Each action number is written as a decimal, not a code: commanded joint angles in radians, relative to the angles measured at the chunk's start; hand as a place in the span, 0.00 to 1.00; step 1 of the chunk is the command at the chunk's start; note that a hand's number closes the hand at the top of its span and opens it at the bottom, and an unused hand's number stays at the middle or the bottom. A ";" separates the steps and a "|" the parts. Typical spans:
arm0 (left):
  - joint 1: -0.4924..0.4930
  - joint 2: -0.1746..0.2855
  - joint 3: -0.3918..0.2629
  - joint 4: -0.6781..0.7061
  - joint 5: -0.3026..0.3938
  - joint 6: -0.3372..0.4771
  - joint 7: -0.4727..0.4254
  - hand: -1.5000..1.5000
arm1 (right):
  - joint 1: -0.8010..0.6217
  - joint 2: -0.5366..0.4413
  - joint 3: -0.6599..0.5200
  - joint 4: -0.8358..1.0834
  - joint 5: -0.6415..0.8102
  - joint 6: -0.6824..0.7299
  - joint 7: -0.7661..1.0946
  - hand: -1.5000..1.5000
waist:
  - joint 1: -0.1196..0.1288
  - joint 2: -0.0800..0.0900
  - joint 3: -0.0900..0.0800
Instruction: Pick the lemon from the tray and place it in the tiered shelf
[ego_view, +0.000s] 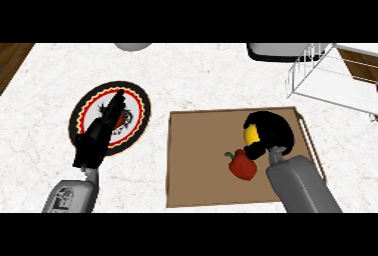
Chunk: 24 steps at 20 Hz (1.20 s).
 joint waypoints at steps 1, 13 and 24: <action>0.025 -0.039 -0.022 -0.009 -0.027 0.036 -0.011 0.50 | 0.023 -0.022 0.014 -0.029 0.038 -0.003 -0.046 1.00 | -0.001 0.001 0.001; 0.020 -0.017 0.003 -0.015 -0.013 0.007 -0.018 0.50 | -0.037 0.097 -0.001 -0.019 -0.003 -0.230 0.218 1.00 | 0.006 0.000 0.001; -0.020 -0.009 0.012 0.014 -0.034 0.017 0.001 0.50 | -0.075 0.099 0.077 -0.272 -0.013 -0.557 0.278 1.00 | -0.004 0.000 0.001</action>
